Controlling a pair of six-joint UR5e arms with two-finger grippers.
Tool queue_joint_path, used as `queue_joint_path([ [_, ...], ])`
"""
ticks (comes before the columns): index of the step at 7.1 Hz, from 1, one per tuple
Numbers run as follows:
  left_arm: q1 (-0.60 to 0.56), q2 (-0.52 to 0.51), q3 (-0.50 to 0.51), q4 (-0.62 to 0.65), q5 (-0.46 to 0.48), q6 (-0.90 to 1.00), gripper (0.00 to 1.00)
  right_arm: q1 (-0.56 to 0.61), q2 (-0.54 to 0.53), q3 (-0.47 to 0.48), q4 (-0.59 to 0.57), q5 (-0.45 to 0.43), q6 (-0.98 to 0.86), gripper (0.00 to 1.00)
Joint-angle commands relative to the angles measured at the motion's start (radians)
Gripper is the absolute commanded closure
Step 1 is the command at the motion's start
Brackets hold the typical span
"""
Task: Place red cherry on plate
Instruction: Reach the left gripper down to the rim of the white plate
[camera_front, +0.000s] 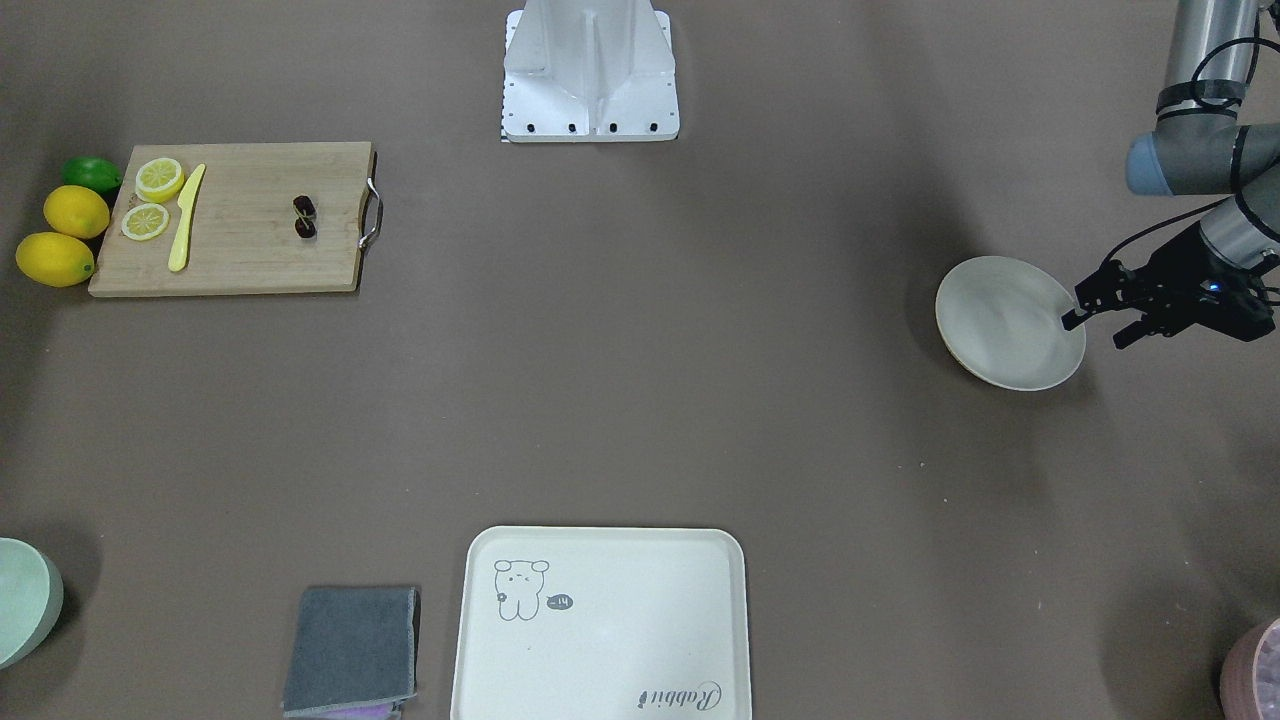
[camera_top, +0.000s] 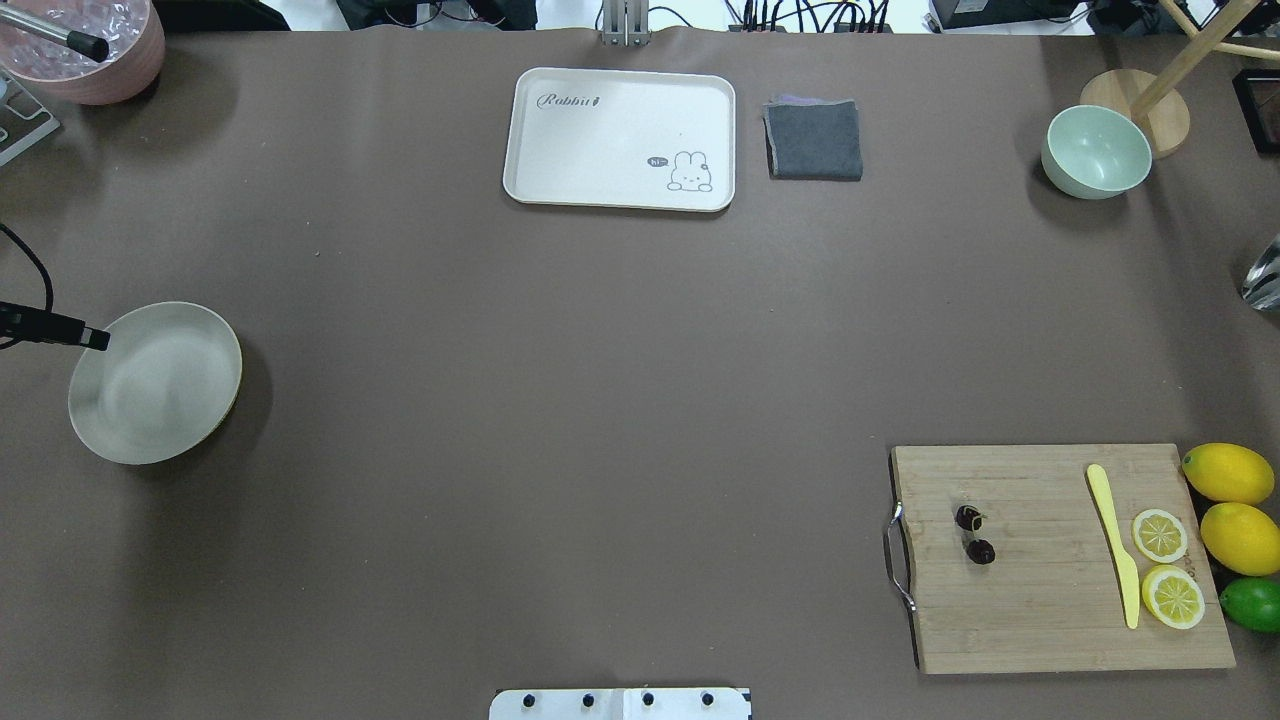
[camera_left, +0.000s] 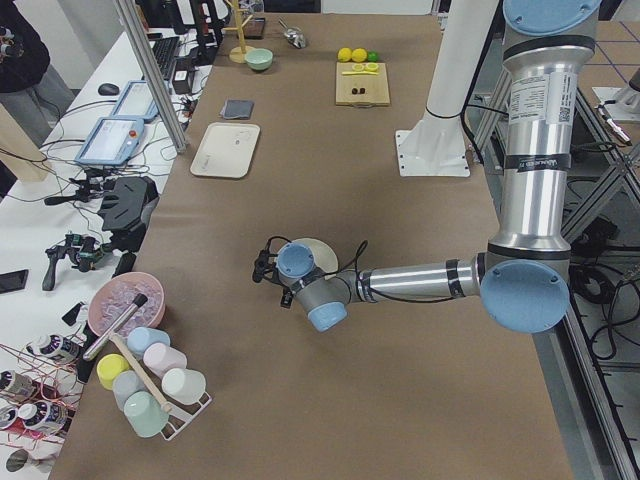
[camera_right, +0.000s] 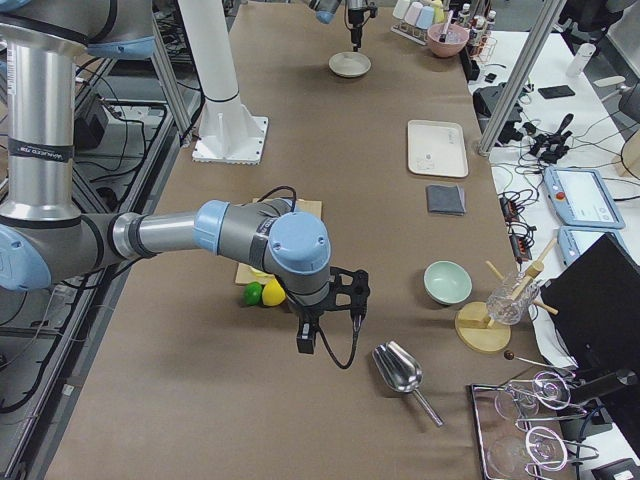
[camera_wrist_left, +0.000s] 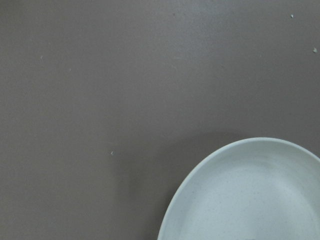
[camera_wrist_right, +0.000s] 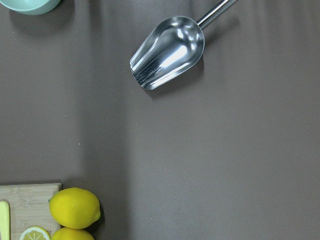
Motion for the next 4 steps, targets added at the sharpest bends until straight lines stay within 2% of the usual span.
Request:
queue_joint_path([
  [1, 0.009, 0.011, 0.030, -0.056, 0.005, -0.001, 0.14, 0.001, -0.002, 0.001, 0.000, 0.006, 0.000, 0.00],
  [3, 0.012, 0.011, 0.048, -0.087, 0.021, -0.003, 0.19, 0.001, -0.006, 0.000, 0.000, 0.009, 0.002, 0.00],
  [4, 0.030, 0.011, 0.045, -0.088, 0.029, -0.032, 0.24, 0.001, -0.008, 0.001, 0.000, 0.009, 0.002, 0.00],
])
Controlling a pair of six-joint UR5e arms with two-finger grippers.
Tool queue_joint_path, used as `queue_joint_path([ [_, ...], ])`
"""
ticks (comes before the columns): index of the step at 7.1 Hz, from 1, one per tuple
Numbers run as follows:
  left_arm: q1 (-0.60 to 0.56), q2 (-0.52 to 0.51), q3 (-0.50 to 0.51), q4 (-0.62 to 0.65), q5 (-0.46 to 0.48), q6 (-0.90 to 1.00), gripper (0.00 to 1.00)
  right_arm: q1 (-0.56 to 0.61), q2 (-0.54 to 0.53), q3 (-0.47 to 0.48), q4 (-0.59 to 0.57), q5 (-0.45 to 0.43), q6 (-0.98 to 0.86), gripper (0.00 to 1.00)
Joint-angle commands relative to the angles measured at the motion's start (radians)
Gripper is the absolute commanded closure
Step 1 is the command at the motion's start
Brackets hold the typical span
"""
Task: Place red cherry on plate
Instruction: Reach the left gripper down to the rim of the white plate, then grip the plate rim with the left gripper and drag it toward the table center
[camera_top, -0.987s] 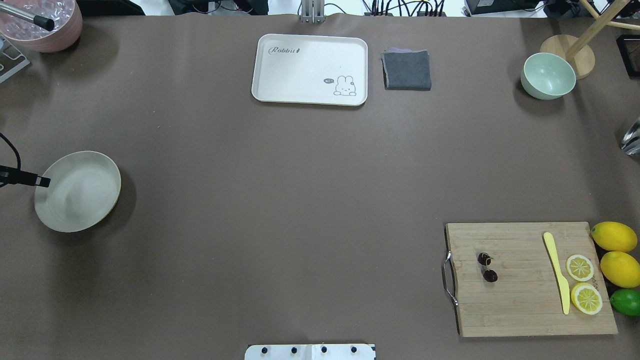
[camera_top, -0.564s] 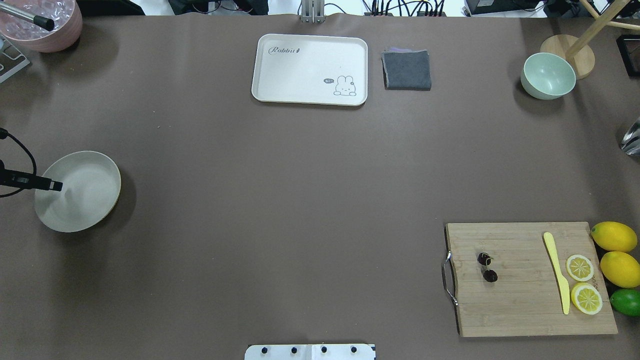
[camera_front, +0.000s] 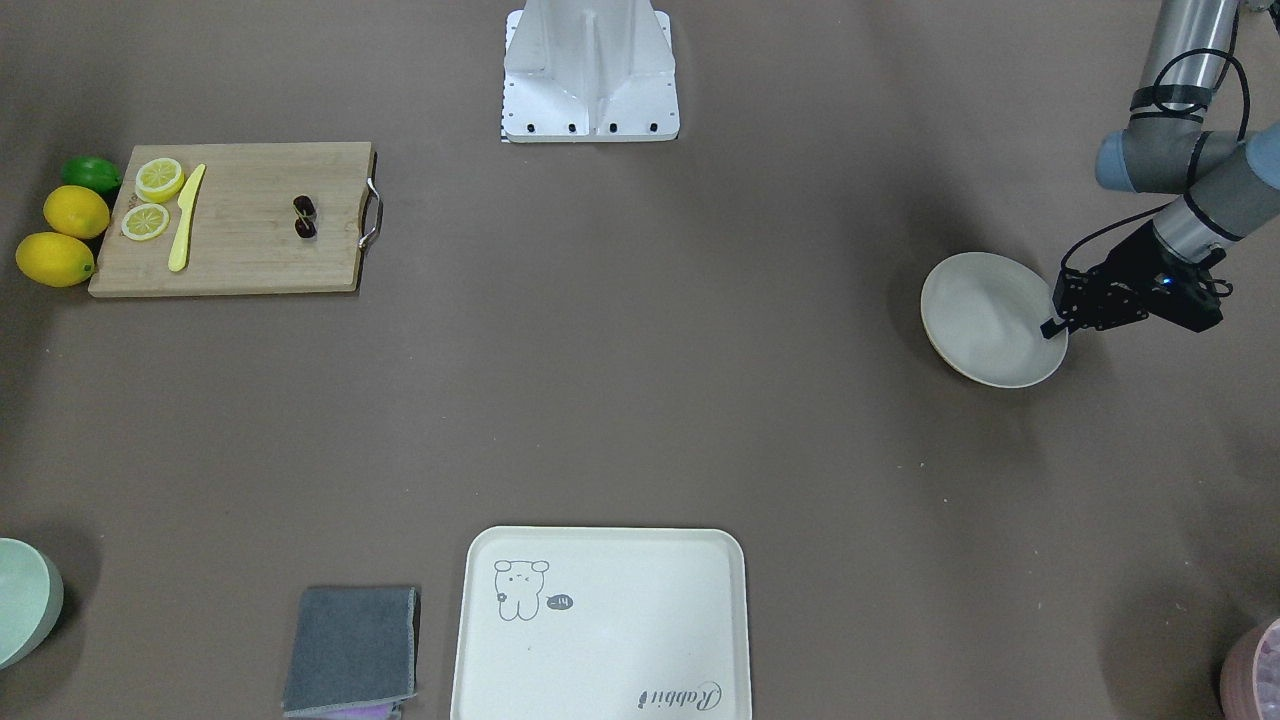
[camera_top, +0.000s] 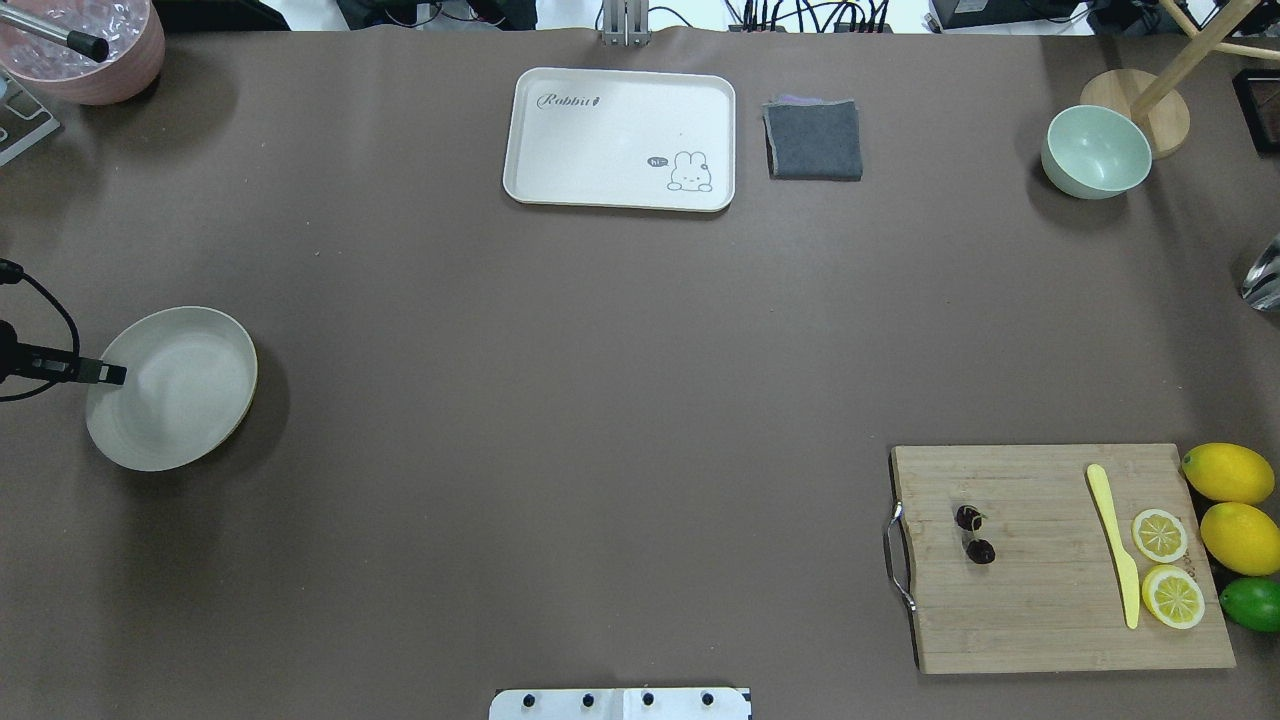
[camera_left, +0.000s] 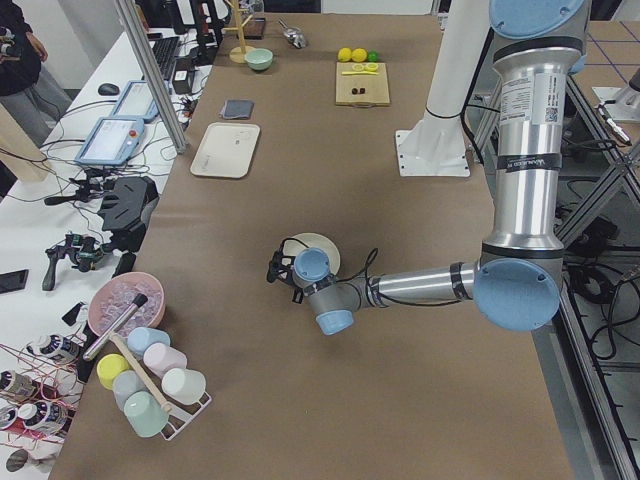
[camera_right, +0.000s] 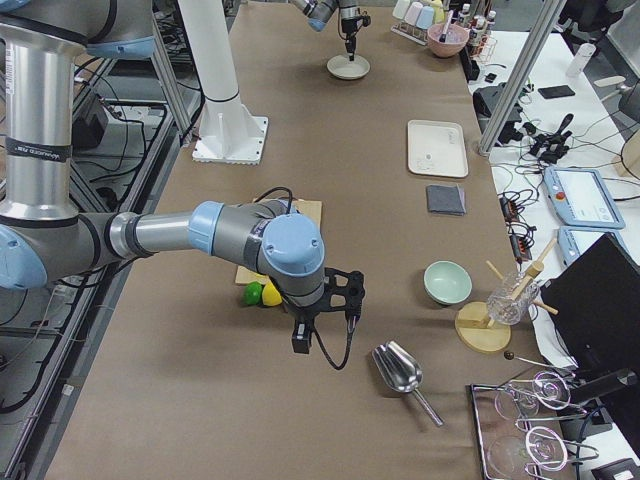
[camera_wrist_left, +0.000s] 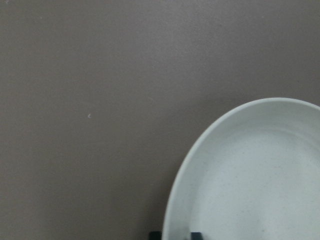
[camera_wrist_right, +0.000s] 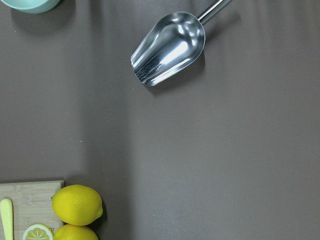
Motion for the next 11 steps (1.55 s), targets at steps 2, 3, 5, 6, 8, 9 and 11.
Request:
queue_joint_path([
  [2, -0.062, -0.006, -0.018, 0.032, -0.158, -0.008, 1.00, 0.003, -0.020, 0.021, 0.000, 0.000, 0.000, 0.00],
  [3, -0.123, -0.028, -0.058, 0.140, -0.259, -0.009, 1.00, 0.003, -0.020, 0.024, 0.000, 0.000, 0.000, 0.00],
  [5, -0.178, -0.051, -0.310, 0.493, -0.317, -0.011, 1.00, 0.003, -0.036, 0.044, -0.002, 0.002, 0.001, 0.00],
  [6, -0.175, -0.099, -0.445, 0.709, -0.309, -0.014, 1.00, 0.009, -0.042, 0.056, -0.003, 0.000, 0.001, 0.00],
  [8, -0.102, -0.295, -0.512, 0.894, -0.219, -0.157, 1.00, 0.019, -0.075, 0.091, -0.009, 0.000, 0.001, 0.00],
  [9, -0.001, -0.361, -0.514, 0.894, -0.135, -0.278, 1.00, 0.022, -0.082, 0.096, -0.009, 0.000, 0.000, 0.00],
  [11, 0.190, -0.422, -0.512, 0.893, 0.050, -0.417, 1.00, 0.024, -0.083, 0.094, -0.009, 0.000, 0.000, 0.00],
])
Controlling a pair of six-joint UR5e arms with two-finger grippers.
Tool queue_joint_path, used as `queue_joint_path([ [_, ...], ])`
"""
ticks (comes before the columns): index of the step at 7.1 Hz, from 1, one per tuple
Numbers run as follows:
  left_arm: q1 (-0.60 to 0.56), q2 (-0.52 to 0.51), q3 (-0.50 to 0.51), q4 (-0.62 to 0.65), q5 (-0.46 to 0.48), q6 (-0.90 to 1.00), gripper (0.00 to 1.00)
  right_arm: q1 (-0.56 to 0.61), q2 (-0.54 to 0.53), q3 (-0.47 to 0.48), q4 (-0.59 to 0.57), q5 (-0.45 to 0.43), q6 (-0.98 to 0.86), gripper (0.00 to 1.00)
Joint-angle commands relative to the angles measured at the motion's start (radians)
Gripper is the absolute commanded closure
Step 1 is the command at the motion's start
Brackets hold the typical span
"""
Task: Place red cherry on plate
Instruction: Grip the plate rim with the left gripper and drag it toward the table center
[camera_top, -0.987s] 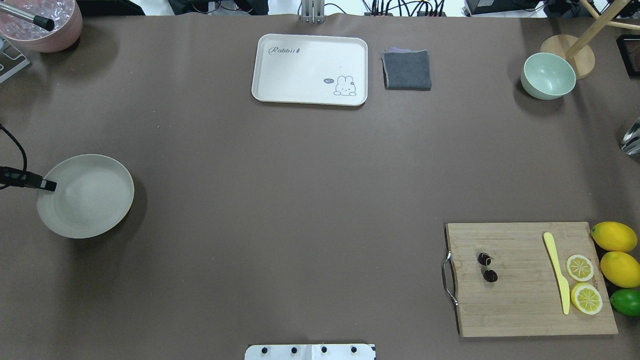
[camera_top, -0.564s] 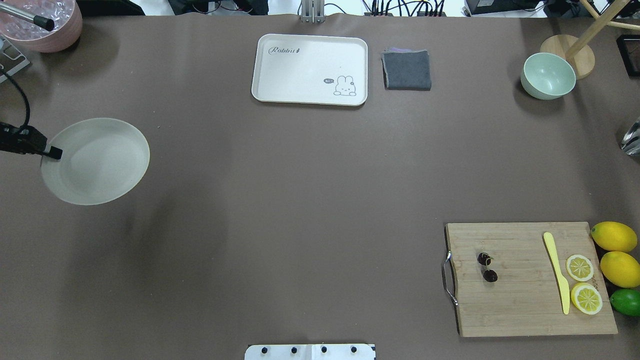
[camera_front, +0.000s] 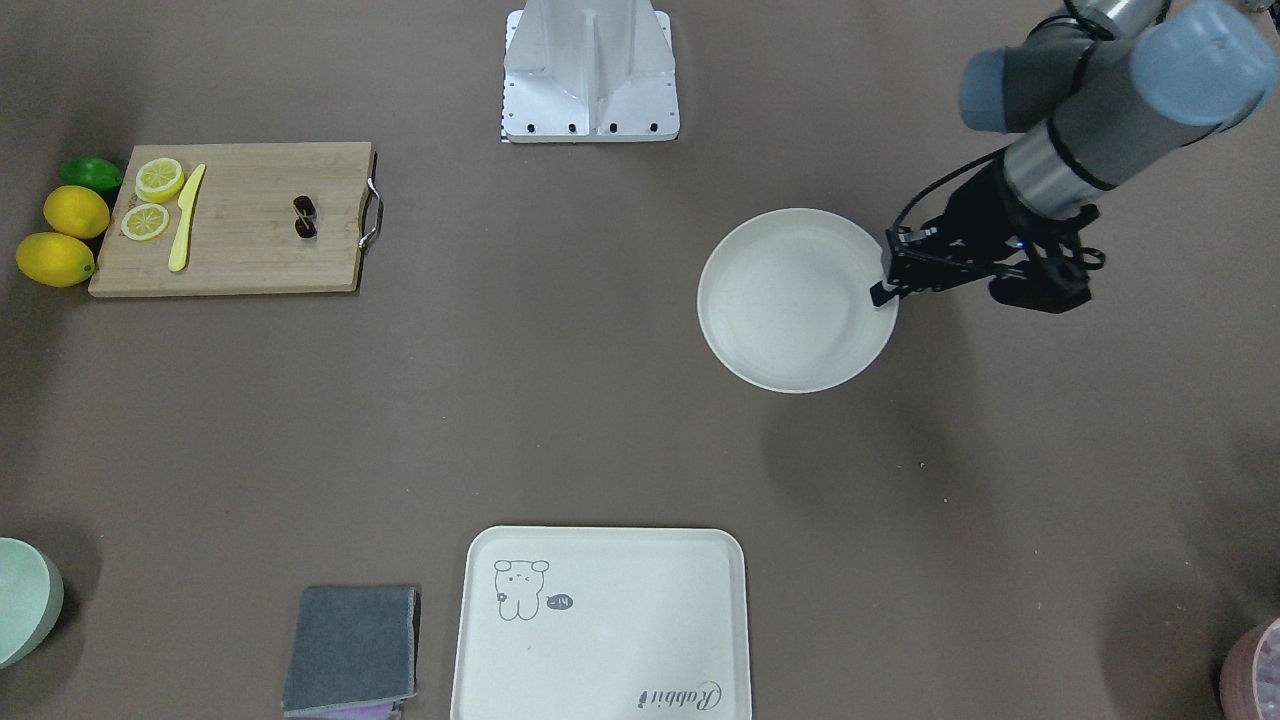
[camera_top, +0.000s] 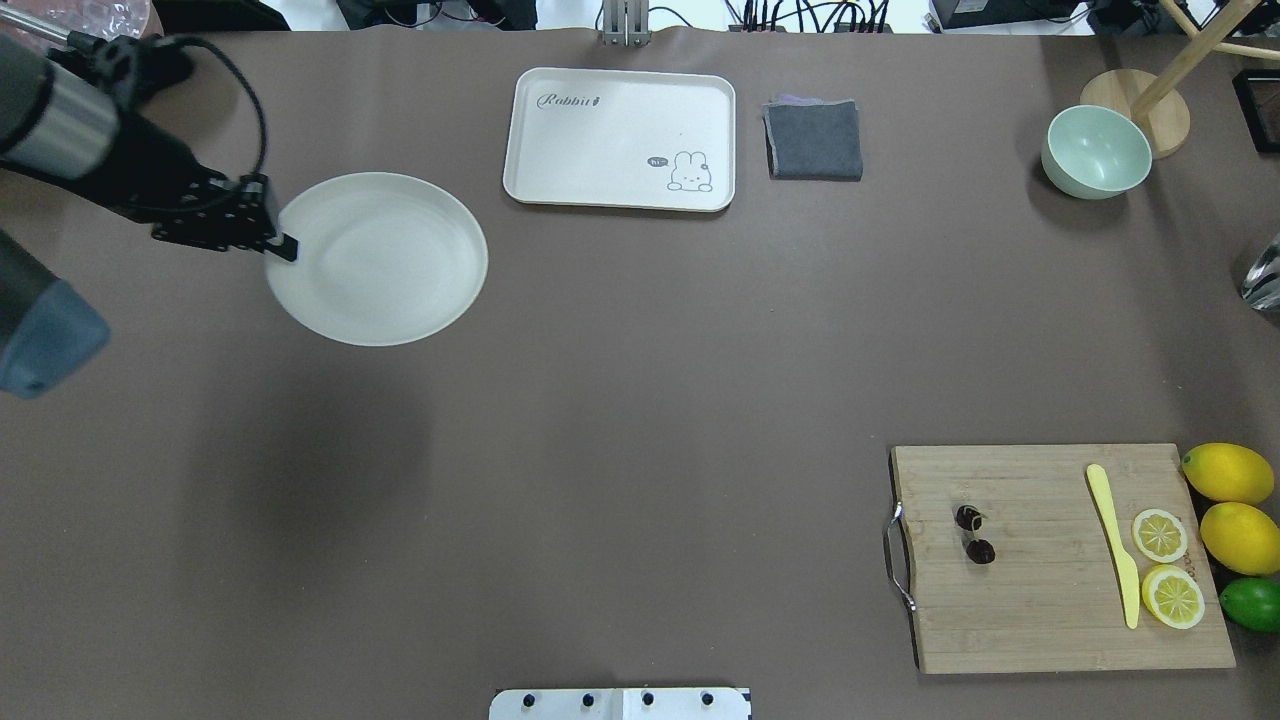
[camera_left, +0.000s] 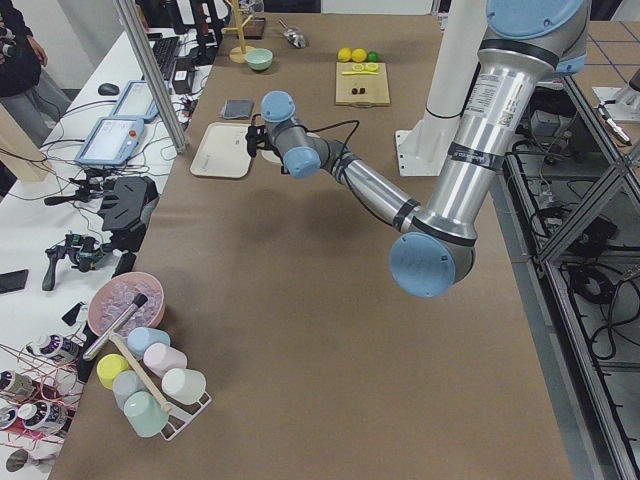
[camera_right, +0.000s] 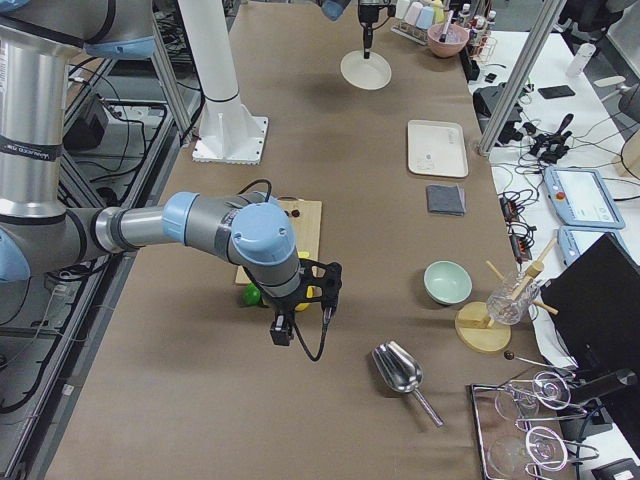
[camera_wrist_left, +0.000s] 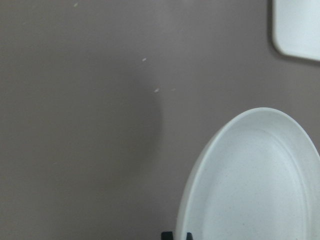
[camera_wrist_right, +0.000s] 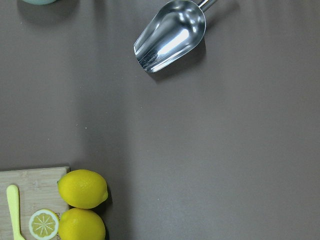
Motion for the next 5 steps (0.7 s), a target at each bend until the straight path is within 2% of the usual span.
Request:
queue_joint_path([
  [1, 0.221, -0.056, 0.008, 0.002, 0.211, -0.133, 1.00, 0.001, -0.002, 0.002, 0.000, 0.000, 0.000, 0.00],
  [3, 0.329, -0.131, 0.062, -0.003, 0.310, -0.218, 1.00, 0.004, -0.002, 0.002, 0.000, 0.000, 0.000, 0.00],
  [5, 0.357, -0.169, 0.109, -0.024, 0.349, -0.232, 1.00, 0.004, -0.003, 0.002, 0.000, 0.000, -0.002, 0.00],
])
